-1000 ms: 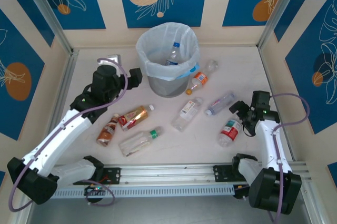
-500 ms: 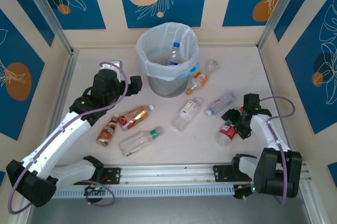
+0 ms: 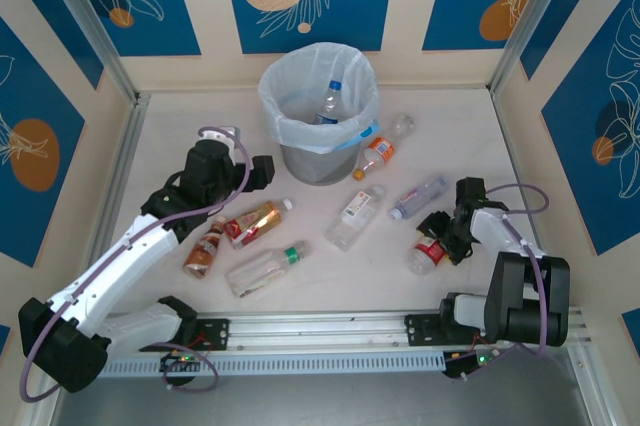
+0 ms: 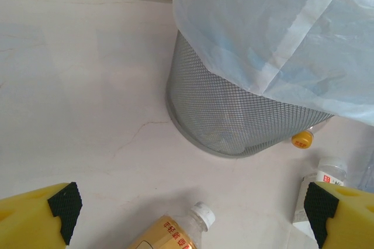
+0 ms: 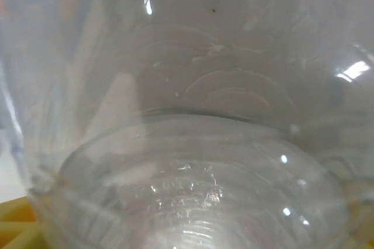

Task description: Put the plastic bottles in the bin

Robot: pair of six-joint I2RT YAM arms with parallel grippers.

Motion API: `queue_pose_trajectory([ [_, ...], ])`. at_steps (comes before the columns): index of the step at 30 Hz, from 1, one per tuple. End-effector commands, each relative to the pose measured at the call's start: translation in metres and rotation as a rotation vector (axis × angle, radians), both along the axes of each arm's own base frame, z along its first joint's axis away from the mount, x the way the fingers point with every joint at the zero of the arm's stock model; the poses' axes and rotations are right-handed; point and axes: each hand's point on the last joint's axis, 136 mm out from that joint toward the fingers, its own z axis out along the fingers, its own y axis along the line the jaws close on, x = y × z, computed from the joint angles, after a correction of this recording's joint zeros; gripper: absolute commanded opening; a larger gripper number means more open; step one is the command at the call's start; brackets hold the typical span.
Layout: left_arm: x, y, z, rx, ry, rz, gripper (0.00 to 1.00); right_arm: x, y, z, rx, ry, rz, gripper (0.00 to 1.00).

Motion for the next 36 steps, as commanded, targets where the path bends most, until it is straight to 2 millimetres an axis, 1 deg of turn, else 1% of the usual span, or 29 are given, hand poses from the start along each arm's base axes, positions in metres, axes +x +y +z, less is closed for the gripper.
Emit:
queue_pose_trajectory([
  [1, 0.000, -0.001, 0.007, -0.027, -0.013, -0.005, 0.99, -0.001, 0.006, -0.008, 0.022, 0.030, 0.003, 0.76],
  [7, 0.001, 0.001, 0.006, -0.002, -0.009, -0.001, 0.99, 0.000, 0.006, -0.008, 0.020, 0.031, 0.004, 0.66],
  [11, 0.001, 0.004, 0.008, 0.012, -0.017, 0.010, 0.99, -0.001, 0.004, -0.004, 0.000, 0.003, -0.004, 0.60],
  [16, 0.001, 0.005, 0.009, 0.013, -0.019, 0.014, 0.99, -0.006, 0.002, 0.006, -0.034, -0.050, -0.015, 0.53],
  [21, 0.001, 0.005, 0.008, 0.010, -0.014, 0.018, 0.99, -0.008, 0.003, 0.024, -0.039, -0.136, -0.027, 0.53],
  [24, 0.002, 0.005, 0.007, 0.013, -0.009, 0.019, 0.99, -0.005, 0.008, 0.036, -0.018, -0.198, -0.027, 0.50],
  [28, 0.003, 0.006, 0.005, 0.015, -0.004, 0.025, 0.99, -0.001, 0.014, 0.055, 0.001, -0.282, -0.030, 0.50],
  [31, 0.003, 0.005, 0.003, 0.020, -0.002, 0.024, 0.99, 0.006, 0.019, 0.074, 0.010, -0.369, -0.018, 0.50],
  [36, 0.004, 0.003, 0.001, 0.017, 0.009, 0.017, 0.99, 0.024, 0.035, 0.117, 0.053, -0.553, 0.056, 0.50],
])
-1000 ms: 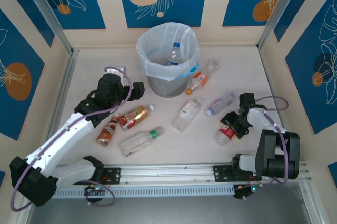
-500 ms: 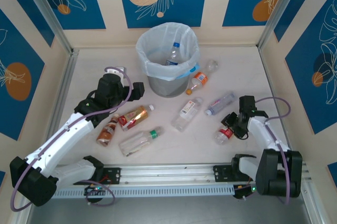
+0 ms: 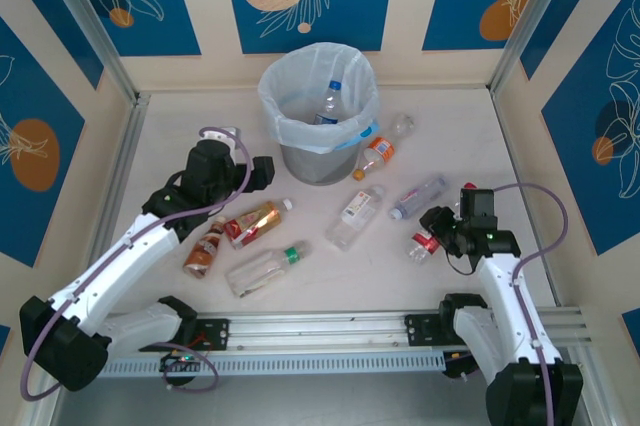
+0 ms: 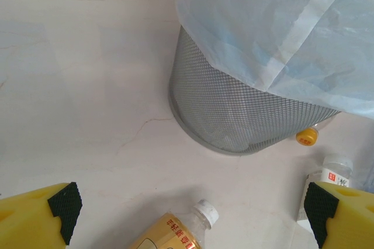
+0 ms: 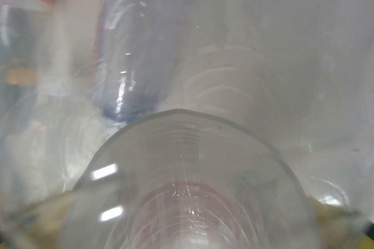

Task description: Put the plastic bottles in the bin

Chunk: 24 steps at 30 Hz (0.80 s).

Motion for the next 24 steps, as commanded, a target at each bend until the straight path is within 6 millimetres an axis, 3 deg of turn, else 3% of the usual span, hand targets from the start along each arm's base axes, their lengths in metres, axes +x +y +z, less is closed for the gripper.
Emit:
queue_pose_trajectory([
  [1, 0.003, 0.002, 0.005, 0.001, -0.001, 0.013, 0.99, 0.017, 0.017, 0.042, 0.056, -0.152, 0.059, 0.50],
  [16, 0.004, -0.012, -0.001, 0.002, 0.040, -0.055, 0.99, 0.069, 0.094, 0.195, 0.086, -0.601, 0.360, 0.51],
  [24, 0.005, -0.017, -0.007, -0.006, 0.066, -0.068, 0.99, 0.112, 0.156, 0.283, 0.193, -0.751, 0.551, 0.52],
])
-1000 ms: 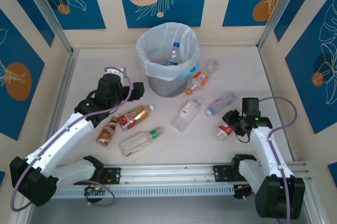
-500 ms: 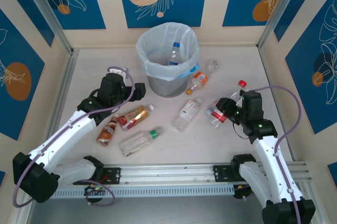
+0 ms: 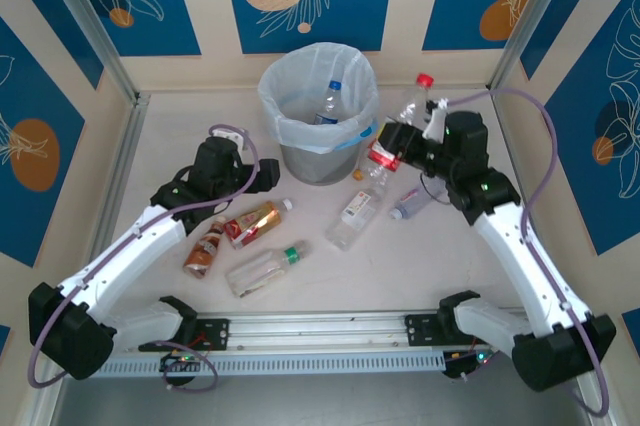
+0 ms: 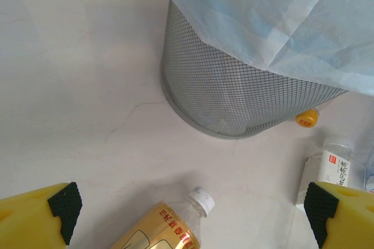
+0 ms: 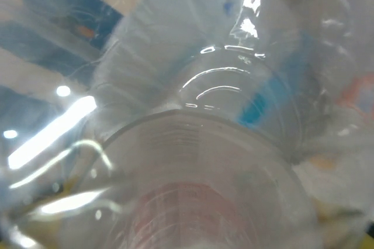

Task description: Put the plastic bottles in the bin

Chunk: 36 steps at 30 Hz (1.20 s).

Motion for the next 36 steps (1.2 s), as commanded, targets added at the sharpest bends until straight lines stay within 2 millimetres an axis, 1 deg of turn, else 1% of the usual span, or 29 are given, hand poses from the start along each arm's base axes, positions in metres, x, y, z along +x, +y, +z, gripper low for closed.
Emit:
queue_pose_trajectory([
  [1, 0.002, -0.006, 0.011, -0.019, -0.001, -0.026, 0.99, 0.010, 0.030, 0.059, 0.049, -0.157, 0.130, 0.52],
  [3, 0.003, -0.005, 0.011, -0.010, 0.001, -0.023, 0.99, 0.021, 0.043, 0.074, 0.060, -0.182, 0.168, 0.53],
  [7, 0.003, -0.002, 0.012, 0.007, -0.006, -0.014, 0.99, 0.040, 0.066, 0.086, 0.057, -0.197, 0.223, 0.53],
  [9, 0.003, -0.001, 0.013, 0.011, -0.009, -0.014, 0.99, 0.049, 0.075, 0.088, 0.050, -0.196, 0.248, 0.53],
  [13, 0.004, -0.001, 0.010, 0.017, -0.001, -0.011, 0.99, 0.071, 0.087, 0.092, 0.033, -0.207, 0.268, 0.54],
  [17, 0.003, -0.004, 0.006, 0.008, 0.021, -0.016, 0.99, 0.100, 0.099, 0.088, 0.032, -0.221, 0.264, 0.54],
  [18, 0.003, -0.004, 0.006, 0.004, 0.026, -0.018, 0.99, 0.110, 0.101, 0.084, 0.018, -0.220, 0.246, 0.54],
  [20, 0.003, -0.006, 0.005, -0.003, 0.032, -0.021, 0.99, 0.128, 0.104, 0.082, -0.016, -0.241, 0.222, 0.54],
  [23, 0.003, -0.006, 0.006, -0.007, 0.030, -0.019, 0.99, 0.153, 0.112, 0.074, -0.106, -0.281, 0.185, 0.54],
  [26, 0.002, -0.005, 0.008, -0.006, 0.028, -0.018, 0.99, 0.171, 0.122, 0.051, -0.244, -0.296, 0.156, 0.54],
  [30, 0.003, 0.000, 0.009, 0.015, 0.018, 0.002, 0.99, 0.183, 0.134, 0.019, -0.420, -0.303, 0.154, 0.55],
  [33, 0.004, 0.002, 0.009, 0.024, 0.019, 0.009, 0.99, 0.187, 0.136, 0.006, -0.532, -0.324, 0.169, 0.57],
  [36, 0.003, 0.001, 0.011, 0.020, 0.018, 0.006, 0.99, 0.185, 0.140, -0.012, -0.600, -0.320, 0.251, 0.58],
])
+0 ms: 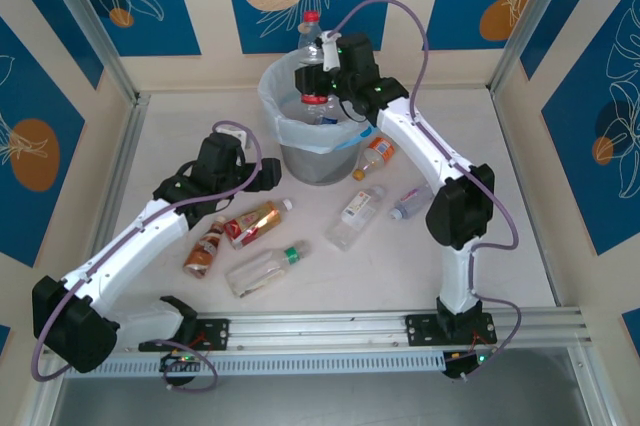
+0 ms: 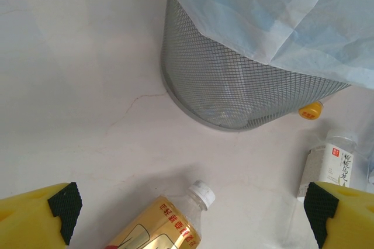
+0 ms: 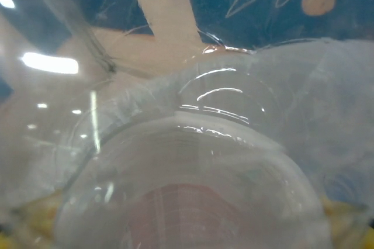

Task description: Put the plastic bottles in the bin

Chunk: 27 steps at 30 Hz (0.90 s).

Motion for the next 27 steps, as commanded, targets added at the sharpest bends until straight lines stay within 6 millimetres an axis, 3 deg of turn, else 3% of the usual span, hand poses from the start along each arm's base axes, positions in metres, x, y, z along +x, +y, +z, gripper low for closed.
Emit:
queue_pose_trajectory([
  [1, 0.003, 0.004, 0.013, 0.004, -0.020, 0.014, 0.99, 0.002, -0.011, 0.002, -0.152, -0.071, 0.037, 0.58],
  [6, 0.002, 0.006, 0.015, 0.010, -0.029, 0.020, 0.99, -0.005, -0.014, -0.021, -0.296, -0.028, 0.129, 0.62],
  [14, 0.003, 0.007, 0.015, 0.014, -0.029, 0.024, 0.99, 0.000, -0.020, -0.052, -0.447, 0.052, 0.165, 0.67],
  [20, 0.004, 0.009, 0.012, 0.026, -0.023, 0.033, 0.99, 0.001, -0.011, -0.054, -0.415, 0.057, 0.182, 0.72],
  [27, 0.001, 0.019, -0.001, 0.026, 0.046, 0.114, 0.99, -0.004, -0.001, -0.039, -0.379, 0.036, 0.204, 0.81],
])
